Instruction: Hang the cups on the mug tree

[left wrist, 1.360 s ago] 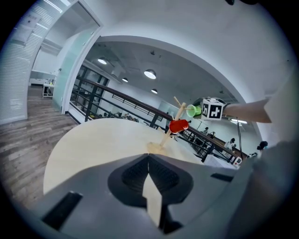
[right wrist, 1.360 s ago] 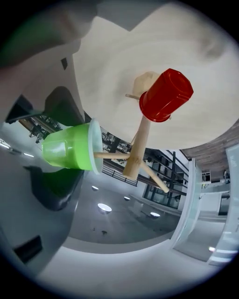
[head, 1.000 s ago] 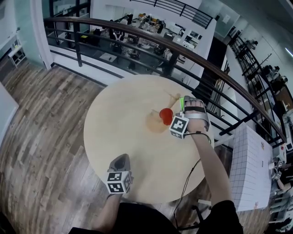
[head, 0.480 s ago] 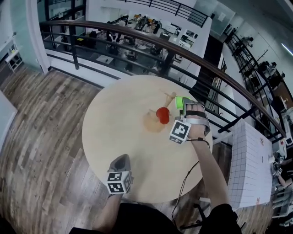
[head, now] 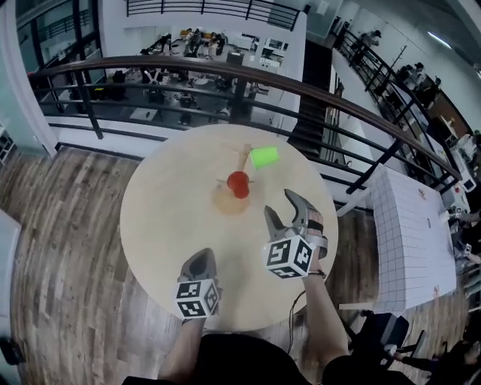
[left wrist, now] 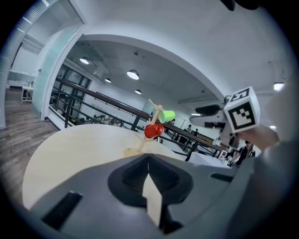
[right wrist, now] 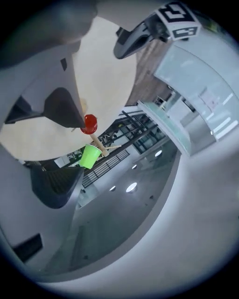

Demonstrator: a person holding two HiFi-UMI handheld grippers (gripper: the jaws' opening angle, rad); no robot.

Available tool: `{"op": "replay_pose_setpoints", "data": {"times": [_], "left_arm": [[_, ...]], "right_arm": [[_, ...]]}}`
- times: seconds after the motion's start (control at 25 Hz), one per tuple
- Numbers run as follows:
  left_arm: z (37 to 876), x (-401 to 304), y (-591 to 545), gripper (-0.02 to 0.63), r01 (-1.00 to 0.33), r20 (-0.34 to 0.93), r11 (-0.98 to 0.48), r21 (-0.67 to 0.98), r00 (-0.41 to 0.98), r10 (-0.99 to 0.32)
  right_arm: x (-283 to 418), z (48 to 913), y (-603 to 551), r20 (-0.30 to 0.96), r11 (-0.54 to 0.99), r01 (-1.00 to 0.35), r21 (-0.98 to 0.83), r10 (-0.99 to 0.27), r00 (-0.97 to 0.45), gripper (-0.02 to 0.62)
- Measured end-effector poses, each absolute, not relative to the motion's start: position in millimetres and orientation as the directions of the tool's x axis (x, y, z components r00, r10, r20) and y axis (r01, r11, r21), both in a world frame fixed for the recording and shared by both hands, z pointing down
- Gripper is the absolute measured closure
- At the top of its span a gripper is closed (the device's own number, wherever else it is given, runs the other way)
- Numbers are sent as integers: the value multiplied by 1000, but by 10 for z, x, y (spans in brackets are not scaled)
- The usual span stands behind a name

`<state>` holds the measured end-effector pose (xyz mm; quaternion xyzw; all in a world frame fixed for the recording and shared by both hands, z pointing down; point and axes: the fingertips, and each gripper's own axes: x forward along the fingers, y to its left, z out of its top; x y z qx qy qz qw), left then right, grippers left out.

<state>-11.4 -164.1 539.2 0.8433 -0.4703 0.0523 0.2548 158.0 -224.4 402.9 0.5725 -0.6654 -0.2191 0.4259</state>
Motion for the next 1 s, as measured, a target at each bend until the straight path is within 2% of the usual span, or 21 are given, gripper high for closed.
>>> {"op": "replay_pose_setpoints", "data": {"times": [0.2, 0.44, 0.68, 1.0], "left_arm": [[5105, 322, -1780, 594, -789, 286, -509, 343, 604, -744], [4908, 554, -1693, 594, -754, 258, -584, 302, 654, -711], [4910, 671, -1604, 594, -739, 259, -607, 291, 672, -694], [4886, 581, -1542, 594, -758, 259, -593, 271, 651, -714]], "right_arm": [[1836, 4183, -1749, 268, 156, -806, 571, -963, 3, 418], [1817, 4445, -1288, 226, 106, -963, 247, -973, -49, 515], [1925, 4695, -1060, 206, 35, -999, -34, -978, -41, 575], [1714, 4777, -970, 212, 96, -992, -83, -971, -111, 584]]}}
